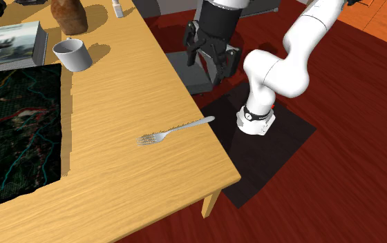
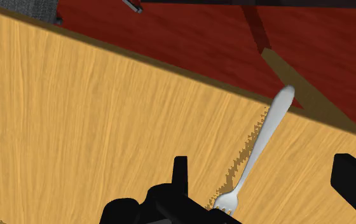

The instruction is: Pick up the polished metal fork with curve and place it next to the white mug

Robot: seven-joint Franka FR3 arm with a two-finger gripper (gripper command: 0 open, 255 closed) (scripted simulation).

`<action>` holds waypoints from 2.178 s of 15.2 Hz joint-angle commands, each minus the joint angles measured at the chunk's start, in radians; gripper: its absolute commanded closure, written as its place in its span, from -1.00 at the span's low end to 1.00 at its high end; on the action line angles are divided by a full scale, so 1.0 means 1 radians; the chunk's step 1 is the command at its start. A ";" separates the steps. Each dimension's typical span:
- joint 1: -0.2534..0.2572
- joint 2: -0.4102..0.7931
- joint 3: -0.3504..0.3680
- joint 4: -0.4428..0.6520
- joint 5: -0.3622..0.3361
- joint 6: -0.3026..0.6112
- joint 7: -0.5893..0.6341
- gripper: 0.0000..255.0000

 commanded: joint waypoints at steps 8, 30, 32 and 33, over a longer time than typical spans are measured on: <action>-0.032 0.275 0.020 0.083 0.063 0.139 0.173 -1.00; -0.055 0.565 0.019 0.134 0.119 0.334 0.310 -1.00; -0.055 0.565 0.019 0.134 0.119 0.334 0.310 1.00; -0.056 0.564 0.018 0.133 0.119 0.334 0.310 1.00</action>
